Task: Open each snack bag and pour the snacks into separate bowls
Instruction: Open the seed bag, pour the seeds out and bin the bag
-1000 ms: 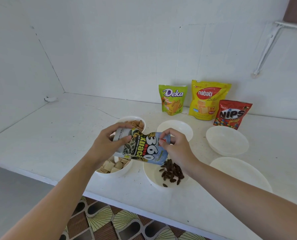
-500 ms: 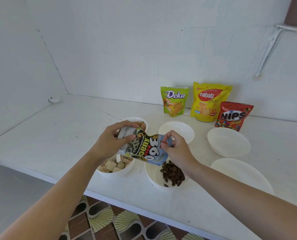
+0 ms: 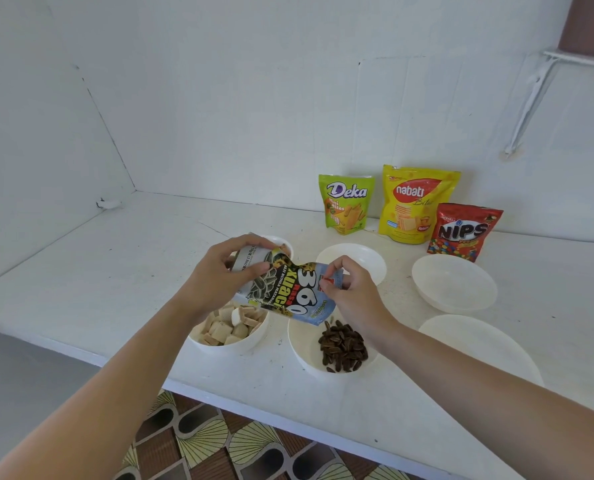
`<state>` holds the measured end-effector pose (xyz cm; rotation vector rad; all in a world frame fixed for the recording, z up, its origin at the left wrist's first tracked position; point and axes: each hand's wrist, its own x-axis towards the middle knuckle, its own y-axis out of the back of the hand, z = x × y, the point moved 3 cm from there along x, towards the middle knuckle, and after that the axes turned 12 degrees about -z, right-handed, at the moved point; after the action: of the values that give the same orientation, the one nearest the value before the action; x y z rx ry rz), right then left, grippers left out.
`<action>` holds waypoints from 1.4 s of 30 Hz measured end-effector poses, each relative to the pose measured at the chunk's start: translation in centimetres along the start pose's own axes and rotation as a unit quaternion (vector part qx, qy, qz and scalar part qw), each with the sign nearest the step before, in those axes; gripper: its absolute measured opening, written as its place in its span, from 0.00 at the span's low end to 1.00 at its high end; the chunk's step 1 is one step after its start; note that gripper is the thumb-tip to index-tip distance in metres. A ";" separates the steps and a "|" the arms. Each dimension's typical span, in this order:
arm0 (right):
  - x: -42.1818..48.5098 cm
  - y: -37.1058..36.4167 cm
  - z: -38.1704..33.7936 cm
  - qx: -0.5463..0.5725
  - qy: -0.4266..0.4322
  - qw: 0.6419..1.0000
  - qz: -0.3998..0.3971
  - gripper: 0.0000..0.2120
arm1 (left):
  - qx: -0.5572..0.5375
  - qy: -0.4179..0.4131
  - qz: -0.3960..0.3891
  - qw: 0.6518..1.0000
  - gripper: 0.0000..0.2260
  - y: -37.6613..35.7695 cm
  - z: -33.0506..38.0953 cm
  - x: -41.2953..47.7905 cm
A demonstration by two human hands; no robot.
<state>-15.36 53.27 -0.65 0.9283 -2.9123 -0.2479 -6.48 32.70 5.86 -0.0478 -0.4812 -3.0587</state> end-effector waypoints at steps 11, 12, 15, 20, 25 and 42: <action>-0.3 0.4 0.1 0.044 -0.008 0.999 0.003 0.09 | 0.026 -0.004 -0.006 1.000 0.09 -0.5 1.3 0.6; -0.3 0.4 0.1 0.043 -0.009 0.999 0.004 0.10 | 0.029 -0.003 -0.007 1.000 0.09 -0.5 1.3 0.6; -0.3 0.6 0.0 0.040 -0.005 0.999 0.010 0.10 | 0.027 -0.006 -0.006 1.000 0.09 -0.6 1.4 0.5; -0.1 1.0 -1.2 0.062 0.019 0.998 0.012 0.08 | -0.001 -0.013 0.010 1.000 0.10 -0.4 1.7 0.5; -0.1 0.8 0.0 0.042 -0.025 0.999 -0.010 0.09 | 0.013 0.006 0.009 1.000 0.10 -0.9 1.2 0.4; -0.5 0.6 -0.5 0.032 -0.037 0.999 -0.016 0.10 | 0.037 -0.002 0.006 0.999 0.09 -0.8 1.5 0.6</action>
<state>-15.22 54.00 -0.05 0.9966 -2.9912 -0.1965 -7.12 33.91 7.08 -0.0537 -0.5928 -3.0271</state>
